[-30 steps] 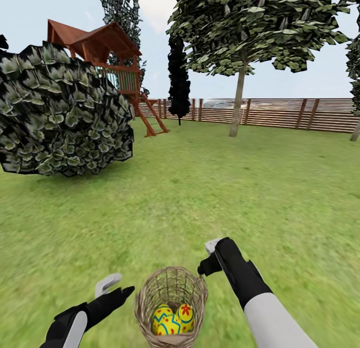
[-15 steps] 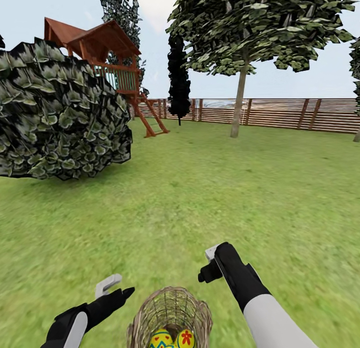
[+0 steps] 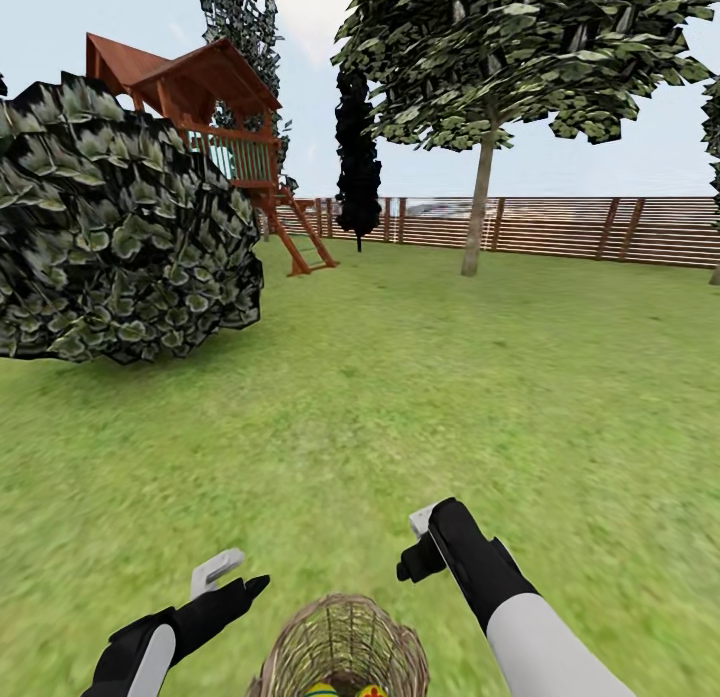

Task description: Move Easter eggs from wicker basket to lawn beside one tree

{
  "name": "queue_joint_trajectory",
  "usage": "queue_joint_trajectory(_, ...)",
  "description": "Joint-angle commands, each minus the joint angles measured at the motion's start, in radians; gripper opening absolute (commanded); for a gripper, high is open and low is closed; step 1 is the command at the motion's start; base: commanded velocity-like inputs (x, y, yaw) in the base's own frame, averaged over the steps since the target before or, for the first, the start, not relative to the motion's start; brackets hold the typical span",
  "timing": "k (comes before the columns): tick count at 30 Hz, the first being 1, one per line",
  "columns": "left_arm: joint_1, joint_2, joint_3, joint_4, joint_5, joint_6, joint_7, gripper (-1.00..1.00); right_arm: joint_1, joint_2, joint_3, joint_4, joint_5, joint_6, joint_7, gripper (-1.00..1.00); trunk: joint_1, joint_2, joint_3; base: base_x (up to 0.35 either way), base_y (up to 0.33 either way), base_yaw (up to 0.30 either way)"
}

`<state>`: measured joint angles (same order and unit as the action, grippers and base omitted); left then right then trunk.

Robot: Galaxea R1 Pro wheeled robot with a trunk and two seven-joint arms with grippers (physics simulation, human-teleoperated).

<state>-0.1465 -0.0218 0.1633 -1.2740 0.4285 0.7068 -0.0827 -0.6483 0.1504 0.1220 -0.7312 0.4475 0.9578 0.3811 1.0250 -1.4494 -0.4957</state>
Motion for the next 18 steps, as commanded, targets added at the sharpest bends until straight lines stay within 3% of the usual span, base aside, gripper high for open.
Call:
queue_joint_trajectory(1,-0.001,-0.001,0.004,-0.001,-0.002,0.006,-0.006,1.00,-0.001,0.000,0.001,-0.001,0.010,0.003,0.009,1.00,0.000,-0.001,-0.001,0.029,0.000,0.000)
queue_joint_trajectory(10,-0.001,-0.001,0.004,-0.001,-0.002,0.006,-0.005,1.00,-0.001,-0.002,0.000,0.001,0.008,0.001,0.009,1.00,0.000,-0.001,-0.001,-0.007,0.000,0.000)
queue_joint_trajectory(18,-0.001,-0.001,0.004,-0.001,-0.004,0.006,-0.006,1.00,-0.001,-0.002,0.000,0.001,0.008,0.001,0.009,1.00,0.000,-0.001,-0.001,-0.273,0.000,0.000)
